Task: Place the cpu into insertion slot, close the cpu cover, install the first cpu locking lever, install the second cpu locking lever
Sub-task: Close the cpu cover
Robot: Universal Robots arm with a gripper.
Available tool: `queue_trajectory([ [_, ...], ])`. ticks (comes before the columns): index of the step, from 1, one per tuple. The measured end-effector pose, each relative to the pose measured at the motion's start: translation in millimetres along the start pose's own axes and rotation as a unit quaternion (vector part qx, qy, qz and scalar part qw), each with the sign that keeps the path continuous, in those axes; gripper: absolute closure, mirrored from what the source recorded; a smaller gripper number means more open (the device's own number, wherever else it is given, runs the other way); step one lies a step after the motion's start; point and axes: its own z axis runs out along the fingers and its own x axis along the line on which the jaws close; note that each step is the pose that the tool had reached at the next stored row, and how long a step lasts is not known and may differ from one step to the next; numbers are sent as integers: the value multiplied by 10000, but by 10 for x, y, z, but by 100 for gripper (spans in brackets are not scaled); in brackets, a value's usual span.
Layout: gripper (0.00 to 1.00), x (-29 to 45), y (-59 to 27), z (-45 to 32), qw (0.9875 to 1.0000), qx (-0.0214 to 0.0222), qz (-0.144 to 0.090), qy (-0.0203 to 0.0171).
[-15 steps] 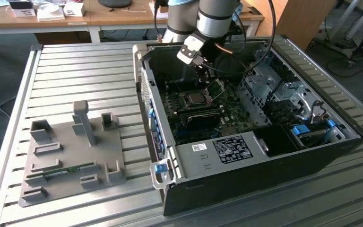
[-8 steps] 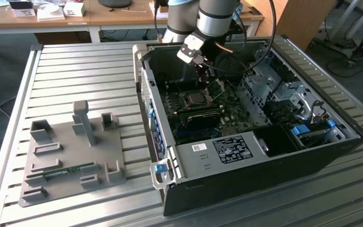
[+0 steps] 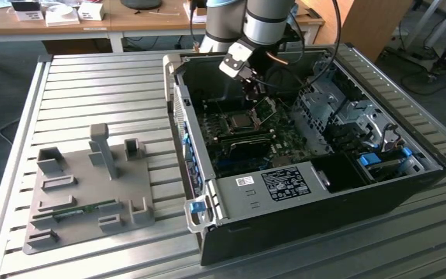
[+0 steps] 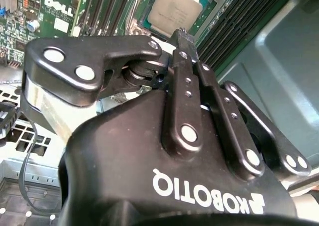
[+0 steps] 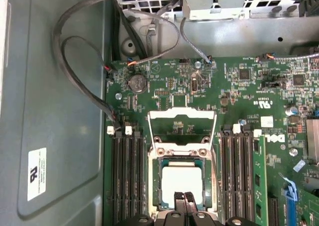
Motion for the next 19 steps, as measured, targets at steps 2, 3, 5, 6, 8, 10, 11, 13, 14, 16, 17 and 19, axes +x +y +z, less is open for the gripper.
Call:
queue_trajectory([
  [2,89,1,40,4,10000,-1,0,1],
  [3,89,1,60,4,10000,0,0,1],
  [5,89,2,91,6,10000,-1,0,1],
  [6,89,2,107,7,10000,0,0,1],
  [8,89,2,114,7,10000,0,0,0],
  [10,89,3,115,-3,10000,0,0,-1],
  [11,89,3,115,-8,10000,0,0,0],
  [13,89,3,115,-7,10000,-1,0,1],
  [14,89,3,116,-8,10000,-1,0,2],
  [16,89,3,126,-8,10000,0,-1,1],
  [17,89,3,138,-8,10000,0,-1,0],
  [19,89,4,159,-7,10000,0,0,0],
])
